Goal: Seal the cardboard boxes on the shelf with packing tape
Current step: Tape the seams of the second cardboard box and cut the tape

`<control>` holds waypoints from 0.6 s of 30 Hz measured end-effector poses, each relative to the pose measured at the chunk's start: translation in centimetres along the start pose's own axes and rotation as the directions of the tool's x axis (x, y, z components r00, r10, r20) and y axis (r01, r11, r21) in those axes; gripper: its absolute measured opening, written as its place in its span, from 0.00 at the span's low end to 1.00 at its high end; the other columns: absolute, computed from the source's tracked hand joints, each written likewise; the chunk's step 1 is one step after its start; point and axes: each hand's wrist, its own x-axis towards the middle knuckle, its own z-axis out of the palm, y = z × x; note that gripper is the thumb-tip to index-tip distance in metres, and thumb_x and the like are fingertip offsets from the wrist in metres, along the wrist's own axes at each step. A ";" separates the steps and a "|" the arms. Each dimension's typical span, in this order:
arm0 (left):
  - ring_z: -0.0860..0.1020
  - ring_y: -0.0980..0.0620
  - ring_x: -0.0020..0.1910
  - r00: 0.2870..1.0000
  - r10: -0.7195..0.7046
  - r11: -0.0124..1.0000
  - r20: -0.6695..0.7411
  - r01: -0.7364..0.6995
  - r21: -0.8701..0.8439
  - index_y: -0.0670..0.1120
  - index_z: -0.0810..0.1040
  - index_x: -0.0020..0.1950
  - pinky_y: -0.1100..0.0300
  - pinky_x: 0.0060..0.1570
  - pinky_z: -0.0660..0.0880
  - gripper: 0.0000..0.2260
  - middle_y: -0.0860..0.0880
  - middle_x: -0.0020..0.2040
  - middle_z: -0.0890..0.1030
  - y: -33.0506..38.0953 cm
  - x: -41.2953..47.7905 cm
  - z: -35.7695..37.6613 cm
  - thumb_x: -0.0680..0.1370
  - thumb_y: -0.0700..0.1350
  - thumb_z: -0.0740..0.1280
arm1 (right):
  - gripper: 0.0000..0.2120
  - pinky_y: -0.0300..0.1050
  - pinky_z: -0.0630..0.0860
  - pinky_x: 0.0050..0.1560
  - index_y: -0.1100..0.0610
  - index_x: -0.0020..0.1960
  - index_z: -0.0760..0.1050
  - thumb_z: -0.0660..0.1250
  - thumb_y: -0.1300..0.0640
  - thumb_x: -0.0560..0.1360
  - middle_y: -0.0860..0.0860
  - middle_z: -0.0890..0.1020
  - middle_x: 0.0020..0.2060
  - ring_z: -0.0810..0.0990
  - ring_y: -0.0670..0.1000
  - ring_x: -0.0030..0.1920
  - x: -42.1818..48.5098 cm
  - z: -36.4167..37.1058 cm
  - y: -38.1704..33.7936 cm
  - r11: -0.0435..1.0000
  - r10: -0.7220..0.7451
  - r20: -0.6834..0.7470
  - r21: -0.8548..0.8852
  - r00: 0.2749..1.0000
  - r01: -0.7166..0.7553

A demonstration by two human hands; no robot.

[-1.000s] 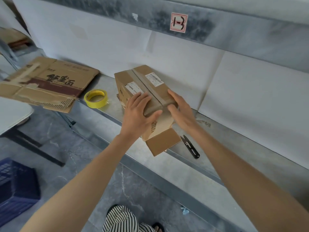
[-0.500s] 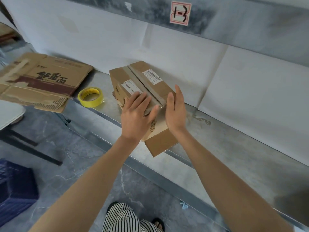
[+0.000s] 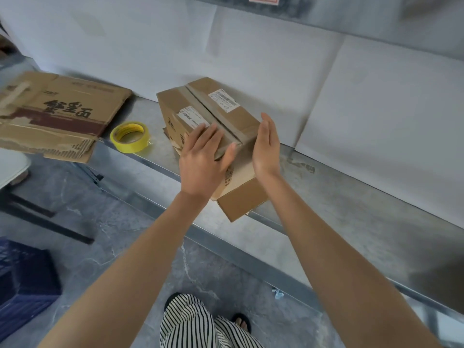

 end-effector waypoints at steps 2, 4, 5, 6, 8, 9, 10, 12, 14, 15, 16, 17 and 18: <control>0.80 0.40 0.55 1.000 0.021 1.000 -0.019 -0.021 0.022 0.37 0.83 0.49 0.51 0.56 0.77 0.21 0.42 0.50 0.84 -0.1 0.0 -0.2 0.80 0.53 0.60 | 0.22 0.27 0.53 0.62 0.54 0.75 0.58 0.49 0.49 0.83 0.47 0.62 0.74 0.59 0.44 0.72 -0.1 -1.2 0.3 0.997 0.073 0.020 0.005 0.997 -0.073; 0.80 0.40 0.54 0.999 0.037 0.999 -0.024 -0.036 0.040 0.37 0.83 0.48 0.51 0.55 0.77 0.19 0.42 0.50 0.84 -0.1 0.1 -0.3 0.80 0.52 0.62 | 0.19 0.32 0.61 0.63 0.55 0.71 0.66 0.51 0.51 0.83 0.50 0.71 0.69 0.68 0.48 0.69 -0.9 -2.9 1.3 0.994 0.066 0.037 -0.092 0.997 -0.062; 0.80 0.40 0.54 0.999 0.040 0.998 -0.018 -0.039 0.040 0.37 0.83 0.48 0.50 0.55 0.77 0.19 0.42 0.50 0.84 -0.1 0.1 -0.3 0.80 0.51 0.62 | 0.18 0.33 0.65 0.60 0.56 0.68 0.70 0.52 0.53 0.82 0.51 0.75 0.64 0.72 0.50 0.65 -1.5 -3.9 2.1 0.978 0.044 0.045 -0.208 0.998 -0.034; 0.80 0.40 0.54 0.999 0.041 0.998 -0.010 -0.041 0.041 0.37 0.83 0.49 0.50 0.55 0.77 0.19 0.42 0.50 0.84 0.0 0.1 -0.4 0.80 0.51 0.61 | 0.17 0.36 0.67 0.58 0.57 0.66 0.72 0.54 0.54 0.81 0.50 0.77 0.60 0.74 0.51 0.63 -2.1 -5.0 3.1 0.940 0.031 0.039 -0.340 0.999 -0.016; 0.80 0.40 0.55 0.999 0.039 0.998 0.001 -0.039 0.039 0.37 0.83 0.49 0.50 0.55 0.77 0.21 0.41 0.50 0.84 0.0 0.1 -0.4 0.81 0.52 0.59 | 0.17 0.46 0.69 0.61 0.57 0.66 0.72 0.58 0.53 0.79 0.51 0.76 0.60 0.73 0.53 0.62 -3.1 -7.3 5.3 0.795 0.044 0.013 -0.605 0.999 -0.027; 0.80 0.40 0.55 0.999 0.034 0.999 0.006 -0.034 0.038 0.37 0.83 0.49 0.50 0.55 0.78 0.21 0.41 0.50 0.84 0.0 0.1 -0.4 0.81 0.52 0.59 | 0.18 0.50 0.68 0.62 0.56 0.65 0.72 0.60 0.52 0.78 0.52 0.75 0.61 0.71 0.54 0.63 -3.6 -8.4 6.3 0.685 0.061 0.013 -0.728 0.998 -0.032; 0.80 0.39 0.55 1.000 0.027 0.999 0.013 -0.027 0.037 0.36 0.83 0.49 0.49 0.55 0.78 0.20 0.41 0.50 0.84 0.0 0.1 -0.4 0.80 0.52 0.60 | 0.18 0.52 0.66 0.62 0.55 0.64 0.72 0.62 0.50 0.77 0.53 0.73 0.61 0.69 0.55 0.62 -4.3 -9.3 7.1 0.567 0.085 0.026 -0.824 0.996 -0.027; 0.80 0.39 0.56 0.999 0.008 0.999 0.032 -0.009 0.037 0.36 0.83 0.49 0.48 0.55 0.78 0.18 0.40 0.51 0.84 0.2 0.1 -0.5 0.79 0.50 0.63 | 0.16 0.51 0.64 0.58 0.54 0.61 0.72 0.62 0.49 0.76 0.54 0.71 0.59 0.68 0.56 0.60 -5.7 -10.5 8.3 0.407 0.088 0.075 -0.913 0.993 0.033; 0.79 0.39 0.56 0.999 -0.012 0.999 0.051 0.010 0.035 0.36 0.83 0.49 0.47 0.54 0.78 0.17 0.40 0.51 0.83 0.5 0.1 -0.6 0.78 0.49 0.64 | 0.13 0.51 0.64 0.55 0.55 0.59 0.72 0.60 0.51 0.78 0.54 0.71 0.56 0.68 0.57 0.56 -6.8 -11.1 9.1 0.348 0.039 0.107 -0.933 0.993 0.087; 0.79 0.38 0.56 0.998 -0.023 0.999 0.060 0.021 0.031 0.36 0.82 0.49 0.47 0.54 0.78 0.16 0.40 0.51 0.83 0.8 0.1 -0.6 0.78 0.49 0.65 | 0.13 0.51 0.64 0.54 0.56 0.59 0.72 0.58 0.52 0.79 0.55 0.71 0.56 0.68 0.57 0.55 -6.9 -11.5 9.1 0.331 0.020 0.105 -0.939 0.994 0.093; 0.79 0.38 0.56 0.997 -0.036 0.999 0.072 0.034 0.025 0.36 0.82 0.49 0.47 0.54 0.78 0.16 0.40 0.51 0.83 1.2 0.1 -0.7 0.78 0.48 0.65 | 0.12 0.51 0.64 0.54 0.57 0.59 0.72 0.57 0.53 0.80 0.56 0.72 0.56 0.68 0.57 0.55 -6.9 -12.1 9.0 0.319 0.010 0.091 -0.944 0.996 0.083; 0.79 0.38 0.57 0.995 -0.051 0.999 0.091 0.050 0.019 0.36 0.82 0.50 0.46 0.54 0.77 0.16 0.40 0.52 0.83 1.6 0.1 -0.9 0.78 0.49 0.65 | 0.12 0.51 0.64 0.54 0.58 0.60 0.72 0.57 0.54 0.80 0.57 0.72 0.56 0.69 0.58 0.56 -6.8 -12.7 8.9 0.311 0.007 0.064 -0.949 0.998 0.059; 0.78 0.38 0.57 0.991 -0.066 0.998 0.117 0.065 0.016 0.36 0.82 0.50 0.46 0.55 0.77 0.16 0.40 0.53 0.83 2.1 0.1 -1.0 0.78 0.49 0.65 | 0.13 0.52 0.65 0.55 0.58 0.60 0.73 0.57 0.55 0.80 0.58 0.72 0.56 0.69 0.59 0.57 -6.5 -13.5 8.7 0.309 0.009 0.026 -0.951 1.000 0.022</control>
